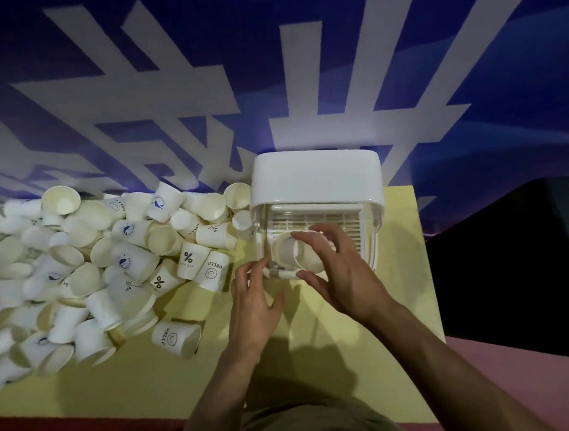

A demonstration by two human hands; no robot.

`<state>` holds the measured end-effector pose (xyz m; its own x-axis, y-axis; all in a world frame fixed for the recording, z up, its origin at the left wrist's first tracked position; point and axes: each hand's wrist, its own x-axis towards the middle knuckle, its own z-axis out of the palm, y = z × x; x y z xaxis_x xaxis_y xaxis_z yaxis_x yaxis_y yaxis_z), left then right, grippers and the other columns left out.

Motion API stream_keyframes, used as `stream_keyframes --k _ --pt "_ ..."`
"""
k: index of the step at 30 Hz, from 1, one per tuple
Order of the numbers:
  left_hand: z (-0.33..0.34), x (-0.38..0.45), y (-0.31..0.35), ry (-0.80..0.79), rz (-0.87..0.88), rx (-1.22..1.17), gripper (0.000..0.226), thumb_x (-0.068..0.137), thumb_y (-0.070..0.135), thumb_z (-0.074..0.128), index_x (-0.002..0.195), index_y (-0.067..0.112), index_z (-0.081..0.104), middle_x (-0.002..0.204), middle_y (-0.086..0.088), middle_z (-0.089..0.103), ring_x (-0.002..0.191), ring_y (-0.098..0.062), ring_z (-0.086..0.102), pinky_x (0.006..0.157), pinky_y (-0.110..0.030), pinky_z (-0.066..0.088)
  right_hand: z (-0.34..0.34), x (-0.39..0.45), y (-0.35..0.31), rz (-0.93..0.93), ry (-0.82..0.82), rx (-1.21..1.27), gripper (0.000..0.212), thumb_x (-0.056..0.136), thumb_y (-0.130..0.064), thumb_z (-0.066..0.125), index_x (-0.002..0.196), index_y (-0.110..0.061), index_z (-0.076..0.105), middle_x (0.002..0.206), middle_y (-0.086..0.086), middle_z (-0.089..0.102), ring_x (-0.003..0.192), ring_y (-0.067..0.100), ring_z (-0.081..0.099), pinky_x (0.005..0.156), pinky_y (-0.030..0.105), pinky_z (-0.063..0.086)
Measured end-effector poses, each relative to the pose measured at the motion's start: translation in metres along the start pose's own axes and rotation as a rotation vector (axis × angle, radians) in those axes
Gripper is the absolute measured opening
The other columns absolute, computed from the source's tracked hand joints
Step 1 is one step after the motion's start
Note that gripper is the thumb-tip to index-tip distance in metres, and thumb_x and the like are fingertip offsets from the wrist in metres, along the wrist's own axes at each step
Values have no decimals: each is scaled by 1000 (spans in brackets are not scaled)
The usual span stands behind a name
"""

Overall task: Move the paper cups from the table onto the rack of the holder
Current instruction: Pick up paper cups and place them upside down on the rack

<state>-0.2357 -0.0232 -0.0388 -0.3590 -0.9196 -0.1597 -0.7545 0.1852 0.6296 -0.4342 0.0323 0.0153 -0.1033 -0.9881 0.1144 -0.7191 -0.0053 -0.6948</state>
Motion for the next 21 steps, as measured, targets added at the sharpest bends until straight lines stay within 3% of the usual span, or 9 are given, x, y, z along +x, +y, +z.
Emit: stream_keyframes --k 4,7,14,21 --pt "-16 -14 -17 39 -14 17 66 86 29 78 144 27 47 137 1 42 132 -20 42 102 -31 43 11 14 -10 3 -83 -108 63 93 -30 74 149 -28 45 147 6 40 128 27 48 85 43 58" --pt "-28 -22 -32 56 -30 6 62 87 29 77 142 27 49 136 1 42 130 -21 44 102 -32 44 18 23 -11 45 -131 -167 62 93 -26 74 148 -28 45 147 5 39 130 27 47 88 47 58" --pt "-45 -37 -58 84 -84 -24 56 87 29 76 138 27 53 134 2 44 128 -22 44 101 -36 46 40 36 -5 148 -211 -318 64 93 -33 73 150 -29 44 148 6 39 132 30 46 86 49 58" --pt "-59 -49 -77 79 -134 -26 57 86 24 77 138 24 54 134 2 45 128 -22 43 101 -31 41 53 39 7 155 -303 -292 66 92 -27 75 151 -16 47 149 17 42 132 33 49 98 47 51"
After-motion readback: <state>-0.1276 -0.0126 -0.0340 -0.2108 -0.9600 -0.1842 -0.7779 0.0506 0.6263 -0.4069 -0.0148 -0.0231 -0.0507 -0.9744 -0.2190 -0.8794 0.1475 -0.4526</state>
